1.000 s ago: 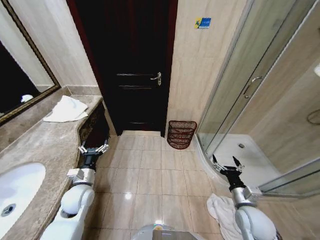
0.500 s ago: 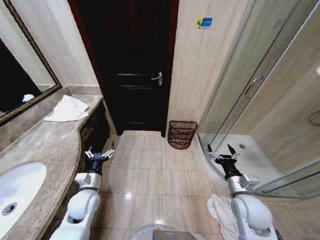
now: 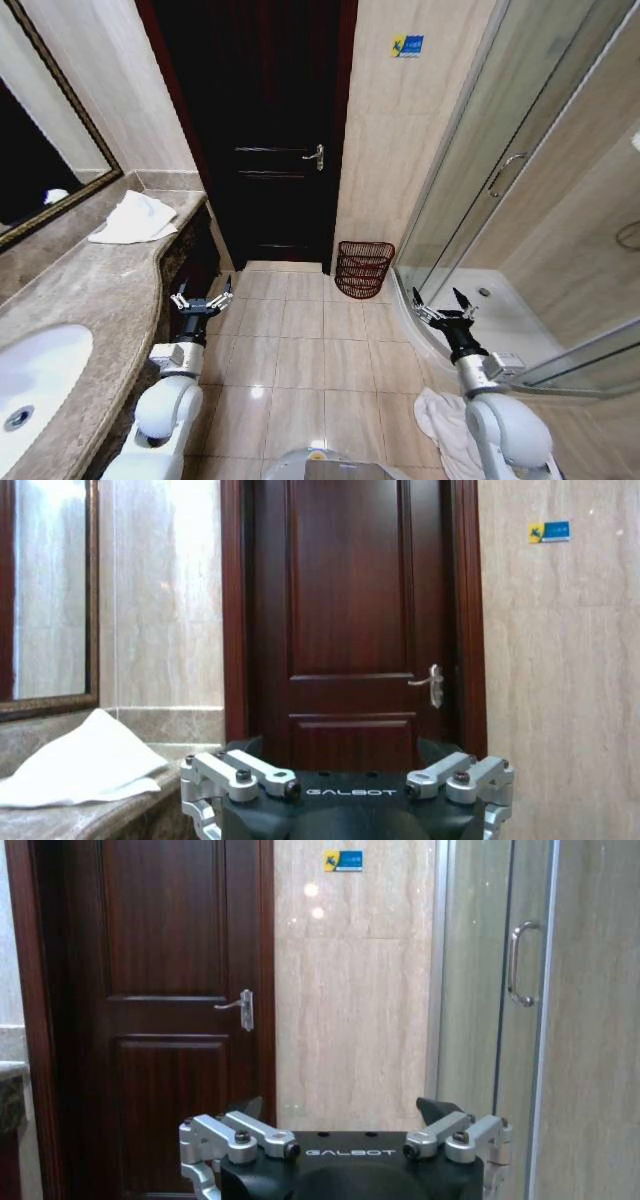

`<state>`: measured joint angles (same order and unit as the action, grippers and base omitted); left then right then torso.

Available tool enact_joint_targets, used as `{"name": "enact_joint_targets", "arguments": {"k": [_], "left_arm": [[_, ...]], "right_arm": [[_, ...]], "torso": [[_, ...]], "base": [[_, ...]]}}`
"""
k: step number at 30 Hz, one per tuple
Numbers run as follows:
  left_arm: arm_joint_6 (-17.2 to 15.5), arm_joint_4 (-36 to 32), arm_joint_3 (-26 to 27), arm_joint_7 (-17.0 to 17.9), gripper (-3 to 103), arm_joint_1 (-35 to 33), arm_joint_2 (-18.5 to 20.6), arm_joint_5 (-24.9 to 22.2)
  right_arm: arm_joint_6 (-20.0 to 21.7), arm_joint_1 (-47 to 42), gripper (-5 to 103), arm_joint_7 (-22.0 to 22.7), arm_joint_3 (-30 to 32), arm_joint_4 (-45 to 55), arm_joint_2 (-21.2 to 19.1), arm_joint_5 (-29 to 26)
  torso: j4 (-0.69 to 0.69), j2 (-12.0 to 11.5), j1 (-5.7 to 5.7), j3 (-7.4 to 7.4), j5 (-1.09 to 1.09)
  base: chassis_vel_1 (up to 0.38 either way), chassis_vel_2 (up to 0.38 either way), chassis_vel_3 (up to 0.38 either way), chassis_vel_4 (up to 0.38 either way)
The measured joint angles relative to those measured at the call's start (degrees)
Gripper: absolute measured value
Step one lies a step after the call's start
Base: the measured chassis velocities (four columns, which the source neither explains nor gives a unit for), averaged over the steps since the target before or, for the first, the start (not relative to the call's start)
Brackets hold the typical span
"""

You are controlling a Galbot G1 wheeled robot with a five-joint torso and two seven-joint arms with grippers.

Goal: Discard the used towel into the hamper.

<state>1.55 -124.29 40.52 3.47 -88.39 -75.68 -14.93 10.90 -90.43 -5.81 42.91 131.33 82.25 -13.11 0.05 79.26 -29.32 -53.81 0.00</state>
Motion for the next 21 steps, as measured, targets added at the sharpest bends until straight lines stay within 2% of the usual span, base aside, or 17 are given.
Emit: {"name": "enact_joint_targets", "arguments": {"k": [21], "left_arm": [[-0.5,-0.9,1.1,0.3,100,-1.2,0.0,-0.7]], "right_arm": [[0.7,0.0,100,0.6,0.4,0.7,0.2,0.3]], "torso": [[0.00,0.0,0.00,0.00,0.00]], "base": [[0.000,0.000,0.000,0.000]]}}
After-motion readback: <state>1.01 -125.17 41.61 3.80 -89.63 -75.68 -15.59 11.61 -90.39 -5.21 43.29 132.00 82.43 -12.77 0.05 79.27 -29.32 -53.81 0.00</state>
